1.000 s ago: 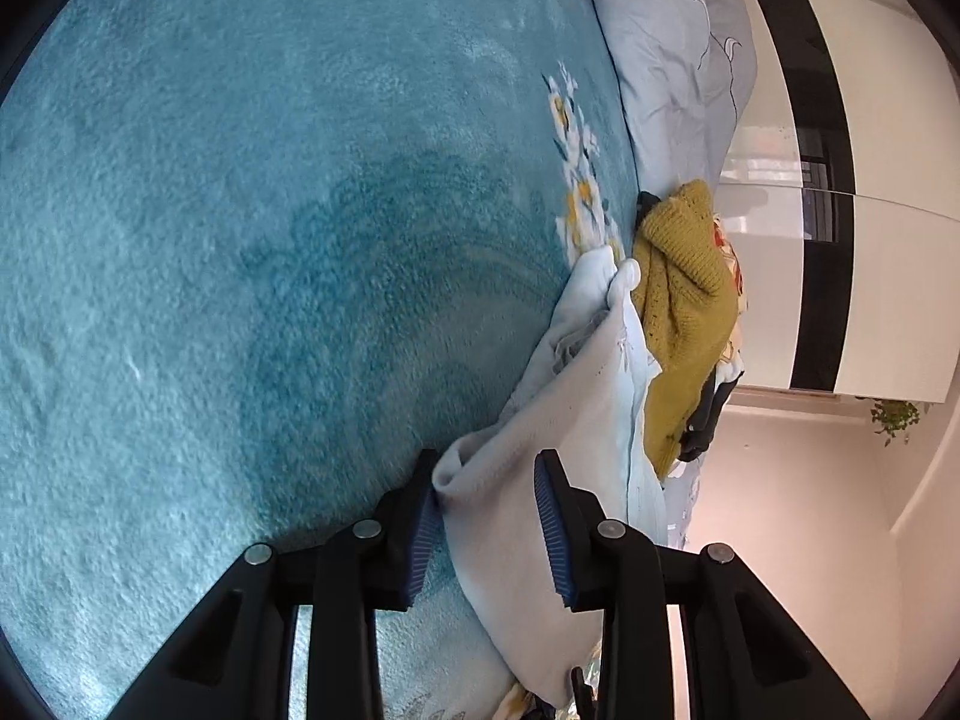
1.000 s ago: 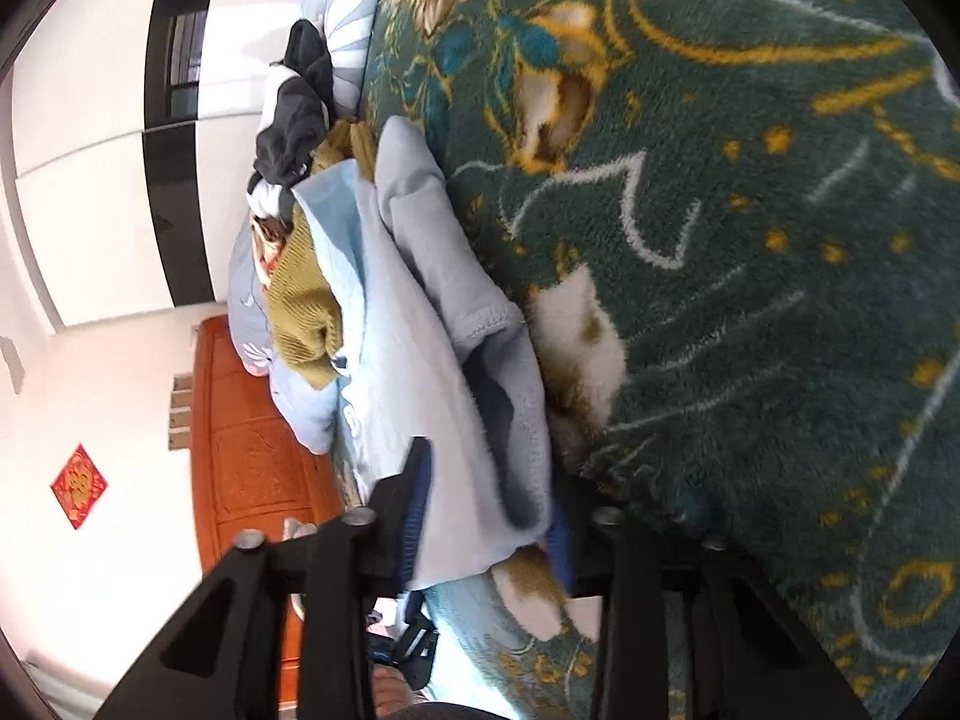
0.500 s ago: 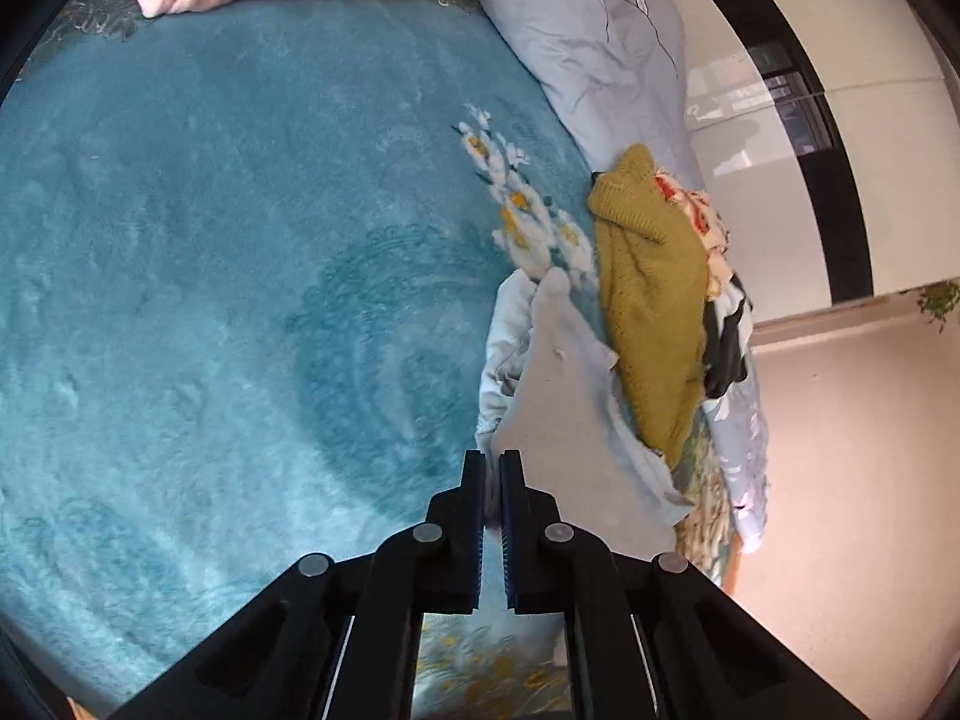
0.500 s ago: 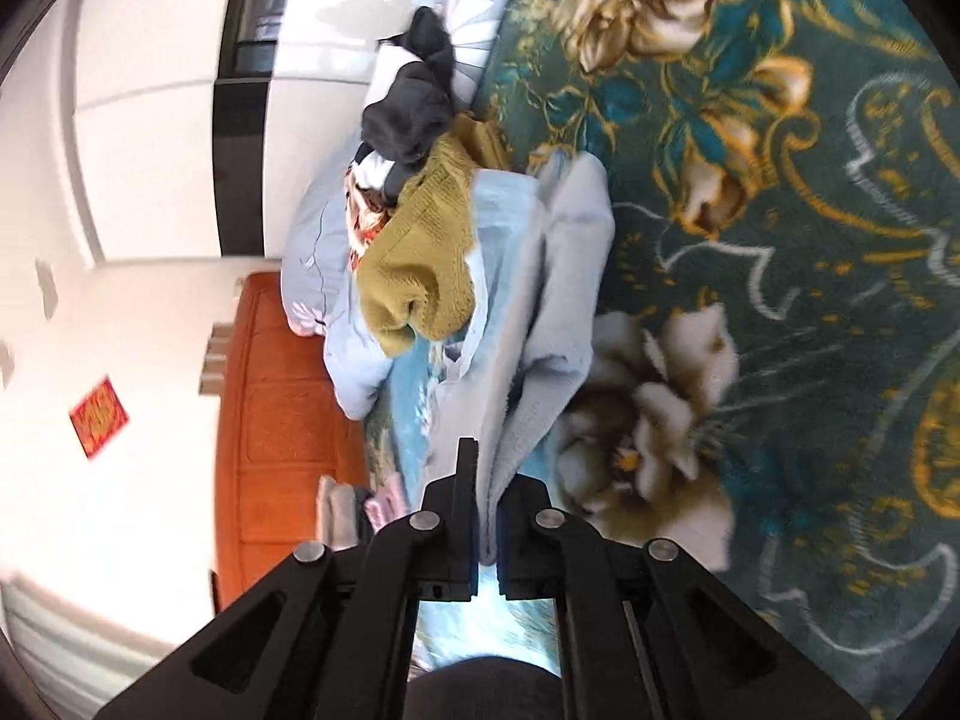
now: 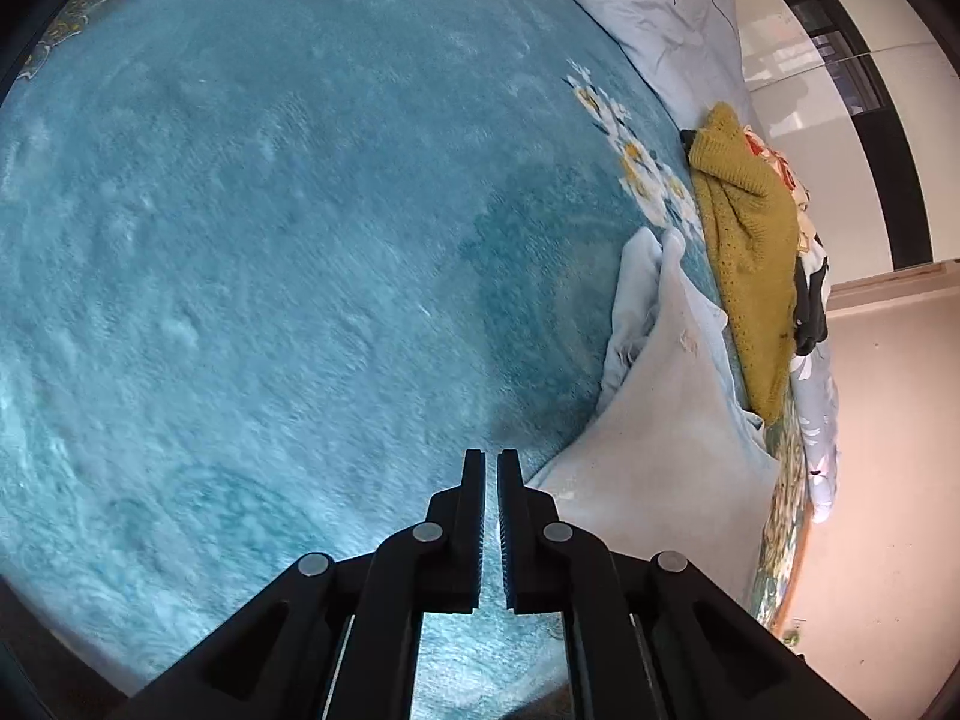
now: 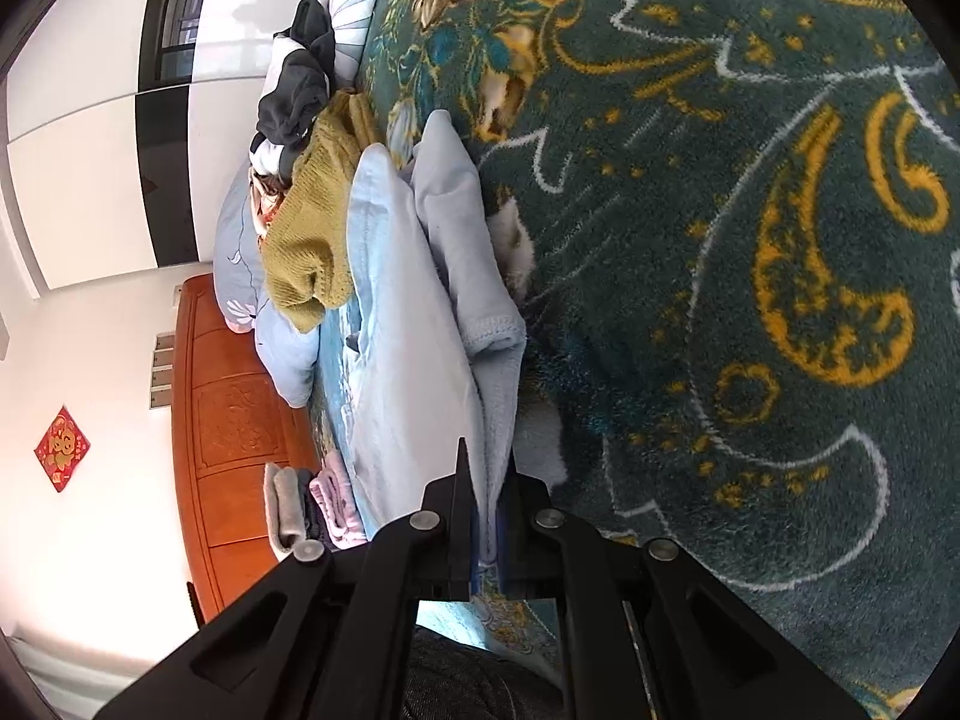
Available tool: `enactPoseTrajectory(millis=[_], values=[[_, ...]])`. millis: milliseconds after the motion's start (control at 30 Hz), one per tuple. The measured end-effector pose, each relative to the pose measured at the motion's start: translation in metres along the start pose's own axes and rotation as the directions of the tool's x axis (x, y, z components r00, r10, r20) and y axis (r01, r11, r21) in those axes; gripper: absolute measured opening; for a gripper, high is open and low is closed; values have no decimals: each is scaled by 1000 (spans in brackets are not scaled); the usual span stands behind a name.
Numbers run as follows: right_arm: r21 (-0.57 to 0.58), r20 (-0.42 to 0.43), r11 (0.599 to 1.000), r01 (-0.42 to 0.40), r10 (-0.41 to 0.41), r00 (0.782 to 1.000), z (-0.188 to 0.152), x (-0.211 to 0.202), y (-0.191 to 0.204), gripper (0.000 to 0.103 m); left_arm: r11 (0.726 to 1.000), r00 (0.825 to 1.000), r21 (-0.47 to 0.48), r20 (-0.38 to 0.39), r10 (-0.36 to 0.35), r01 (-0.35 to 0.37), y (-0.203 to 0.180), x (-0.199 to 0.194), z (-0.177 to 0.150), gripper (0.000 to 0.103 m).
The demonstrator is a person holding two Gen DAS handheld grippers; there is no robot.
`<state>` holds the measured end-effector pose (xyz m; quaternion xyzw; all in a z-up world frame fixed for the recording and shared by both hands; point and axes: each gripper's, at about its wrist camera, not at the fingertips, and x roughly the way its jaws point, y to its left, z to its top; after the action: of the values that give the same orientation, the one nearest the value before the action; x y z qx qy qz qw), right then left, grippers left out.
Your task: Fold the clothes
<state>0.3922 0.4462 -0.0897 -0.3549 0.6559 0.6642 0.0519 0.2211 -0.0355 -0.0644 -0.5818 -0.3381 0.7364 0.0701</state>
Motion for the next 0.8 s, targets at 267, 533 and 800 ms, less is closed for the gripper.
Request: enactPoseTrajectory(millis=[267,533,800], values=[[-25,10,999,45,-44,999,-3,-1,15,4,995,996,52,30,-86,85,-24,-36,17,6],[-119,14,988,102,-101,995,-5,-3,65,4,967,991,230,-101,-84,106,-80,-18,17,7],[-180,1,971,157,-159,987,-4,5,111,4,889,935,405,-350,-62,211,-122,32,9,8]])
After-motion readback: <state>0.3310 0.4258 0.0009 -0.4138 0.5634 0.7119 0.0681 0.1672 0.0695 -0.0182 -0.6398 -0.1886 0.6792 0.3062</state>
